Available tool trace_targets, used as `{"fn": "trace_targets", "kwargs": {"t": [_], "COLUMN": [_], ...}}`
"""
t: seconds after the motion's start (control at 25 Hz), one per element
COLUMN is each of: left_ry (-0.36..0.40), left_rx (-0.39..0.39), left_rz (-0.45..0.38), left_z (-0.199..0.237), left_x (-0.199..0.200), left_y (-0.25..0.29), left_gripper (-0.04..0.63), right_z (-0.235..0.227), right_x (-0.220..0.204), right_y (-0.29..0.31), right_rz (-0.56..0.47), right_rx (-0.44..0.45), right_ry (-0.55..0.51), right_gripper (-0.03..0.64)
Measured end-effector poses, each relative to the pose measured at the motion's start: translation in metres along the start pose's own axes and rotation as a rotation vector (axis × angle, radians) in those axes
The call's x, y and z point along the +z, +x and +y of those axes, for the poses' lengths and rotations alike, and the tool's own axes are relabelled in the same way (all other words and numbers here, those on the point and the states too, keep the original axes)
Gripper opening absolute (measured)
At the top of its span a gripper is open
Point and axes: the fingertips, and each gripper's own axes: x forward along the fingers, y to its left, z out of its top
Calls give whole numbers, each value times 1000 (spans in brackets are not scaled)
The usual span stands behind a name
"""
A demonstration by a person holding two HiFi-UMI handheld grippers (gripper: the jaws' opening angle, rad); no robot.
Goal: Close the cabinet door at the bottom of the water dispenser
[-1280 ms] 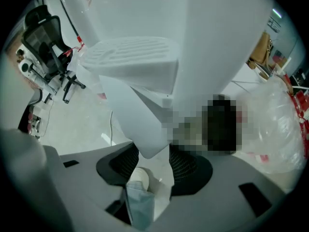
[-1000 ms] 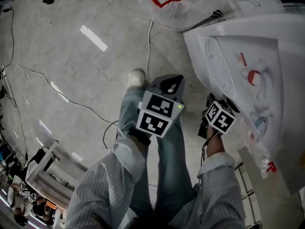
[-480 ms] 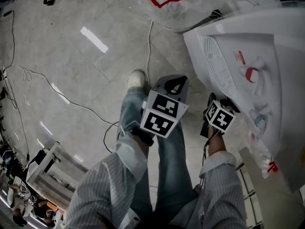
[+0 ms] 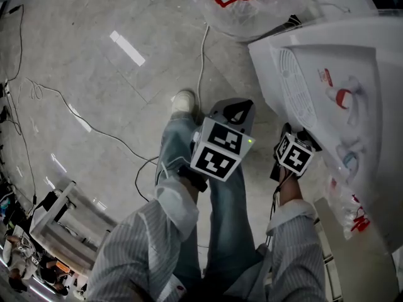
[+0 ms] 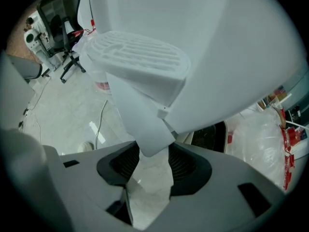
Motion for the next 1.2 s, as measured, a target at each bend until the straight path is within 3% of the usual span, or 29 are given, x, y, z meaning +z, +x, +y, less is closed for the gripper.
{"fn": "trace_targets", "kwargs": {"t": [0.52,0.72,1.2], "left_ry": [-29,-60,-45], "left_rx": [11,23,3], "left_rz": [-29,-50,-51], "left_z": [8,16,12], "left_x": [-5,-5,-3], "left_y": [-14,-16,-27], "left_gripper": [9,9,9], "right_z": [-18,-38,-35], "right_x": [9,17,15], "right_y": [1,2,-5], "right_rz": [-3,-28,4], "right_rx": [-72,-147,-172], "right_ry": [-30,-184,-138], "right_gripper": [190,156,146]}}
